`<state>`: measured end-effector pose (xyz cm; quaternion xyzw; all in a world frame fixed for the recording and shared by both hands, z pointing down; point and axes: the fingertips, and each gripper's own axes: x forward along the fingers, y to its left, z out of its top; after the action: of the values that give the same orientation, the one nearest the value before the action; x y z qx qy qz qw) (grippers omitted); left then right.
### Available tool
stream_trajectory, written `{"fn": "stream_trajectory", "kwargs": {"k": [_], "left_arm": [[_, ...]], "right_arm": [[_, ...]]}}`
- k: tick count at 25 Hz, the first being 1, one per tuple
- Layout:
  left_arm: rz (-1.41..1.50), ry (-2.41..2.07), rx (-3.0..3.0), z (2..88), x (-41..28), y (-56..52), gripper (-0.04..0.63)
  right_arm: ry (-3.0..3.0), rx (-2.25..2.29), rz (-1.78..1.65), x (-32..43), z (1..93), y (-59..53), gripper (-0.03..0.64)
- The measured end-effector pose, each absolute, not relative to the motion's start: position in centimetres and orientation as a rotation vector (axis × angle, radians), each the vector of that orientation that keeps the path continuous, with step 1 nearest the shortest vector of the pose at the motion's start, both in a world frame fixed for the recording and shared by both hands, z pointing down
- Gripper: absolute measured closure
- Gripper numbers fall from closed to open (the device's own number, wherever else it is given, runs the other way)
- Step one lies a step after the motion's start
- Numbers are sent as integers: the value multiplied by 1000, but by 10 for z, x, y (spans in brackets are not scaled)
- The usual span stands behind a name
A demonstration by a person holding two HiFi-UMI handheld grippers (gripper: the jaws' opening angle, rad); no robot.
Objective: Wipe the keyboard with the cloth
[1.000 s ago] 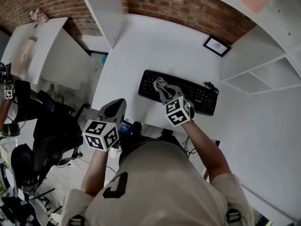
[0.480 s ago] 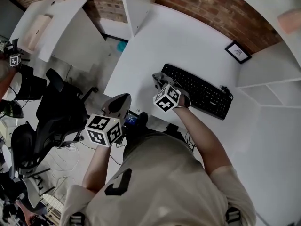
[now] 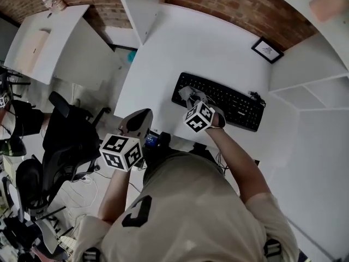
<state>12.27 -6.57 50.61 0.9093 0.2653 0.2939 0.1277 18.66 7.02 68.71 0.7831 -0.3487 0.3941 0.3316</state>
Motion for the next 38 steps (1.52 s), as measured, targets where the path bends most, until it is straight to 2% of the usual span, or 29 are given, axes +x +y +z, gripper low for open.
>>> {"fn": "stream_trajectory", "kwargs": {"k": [8,38], "left_arm": [[869,882,2645,501,126,-28,592],[904,1027,2602,505,129,1,591]], "right_arm": [[-888,2060,1036,178,688,96,603],[-647,2195,1149,142,687,204,603]]}}
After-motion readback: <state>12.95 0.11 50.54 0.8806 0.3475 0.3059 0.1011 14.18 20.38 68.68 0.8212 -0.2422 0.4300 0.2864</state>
